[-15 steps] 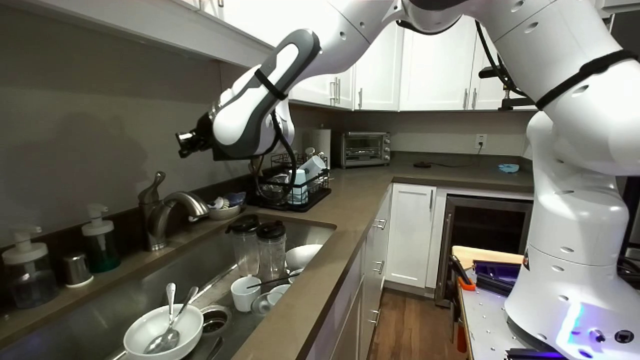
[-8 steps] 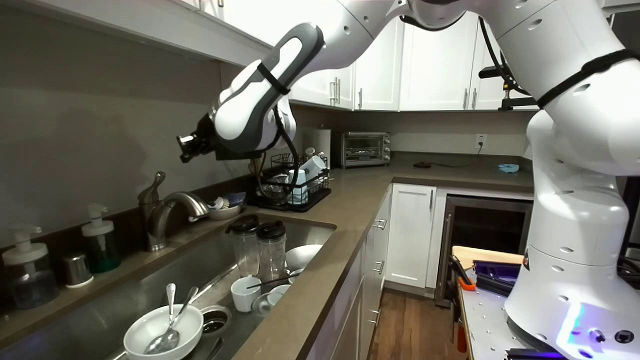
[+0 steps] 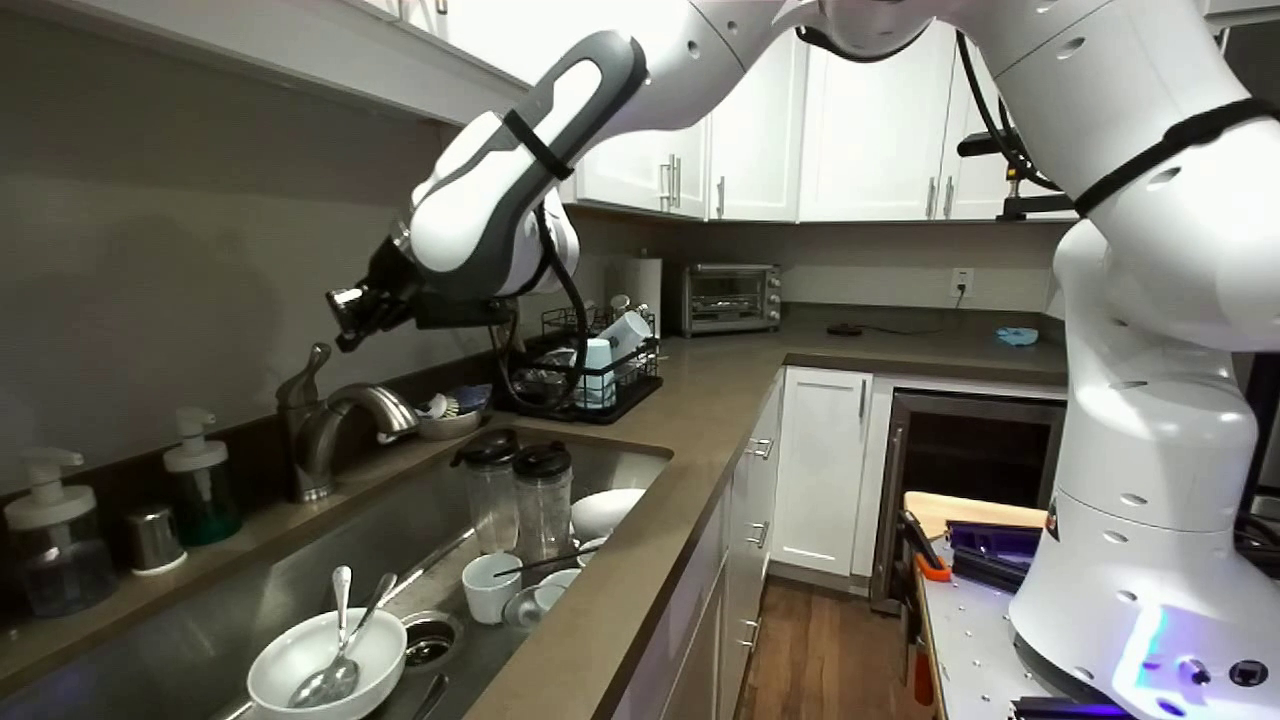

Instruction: Close the faucet, open the faucet, close the faucet

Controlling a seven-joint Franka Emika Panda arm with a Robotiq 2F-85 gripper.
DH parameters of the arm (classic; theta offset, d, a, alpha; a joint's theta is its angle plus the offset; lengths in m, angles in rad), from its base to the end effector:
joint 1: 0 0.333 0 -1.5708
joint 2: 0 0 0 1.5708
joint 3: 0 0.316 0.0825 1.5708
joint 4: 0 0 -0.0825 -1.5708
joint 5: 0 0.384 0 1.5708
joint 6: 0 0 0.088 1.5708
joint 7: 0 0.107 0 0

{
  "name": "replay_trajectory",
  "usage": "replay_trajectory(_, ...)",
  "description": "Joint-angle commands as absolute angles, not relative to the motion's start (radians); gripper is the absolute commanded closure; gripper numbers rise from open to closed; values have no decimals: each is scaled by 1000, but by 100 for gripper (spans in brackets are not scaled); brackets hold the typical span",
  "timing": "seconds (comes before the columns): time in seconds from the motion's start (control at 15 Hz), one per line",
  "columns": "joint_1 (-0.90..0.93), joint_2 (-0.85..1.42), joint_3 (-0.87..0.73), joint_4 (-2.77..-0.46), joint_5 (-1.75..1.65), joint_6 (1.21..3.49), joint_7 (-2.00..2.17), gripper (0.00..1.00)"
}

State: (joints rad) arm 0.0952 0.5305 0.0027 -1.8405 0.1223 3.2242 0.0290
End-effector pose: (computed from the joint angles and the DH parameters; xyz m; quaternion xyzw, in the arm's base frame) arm 0.6935 0.0560 0.3412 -0.9101 0.0267 -0.4108 0.0473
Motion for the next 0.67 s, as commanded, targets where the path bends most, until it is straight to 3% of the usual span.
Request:
replay_trajectory(0.0,80,553,14,-1766,82,3143,27,100)
replay_trajectory(0.6,34,621,40,-1610,72,2995,8,100)
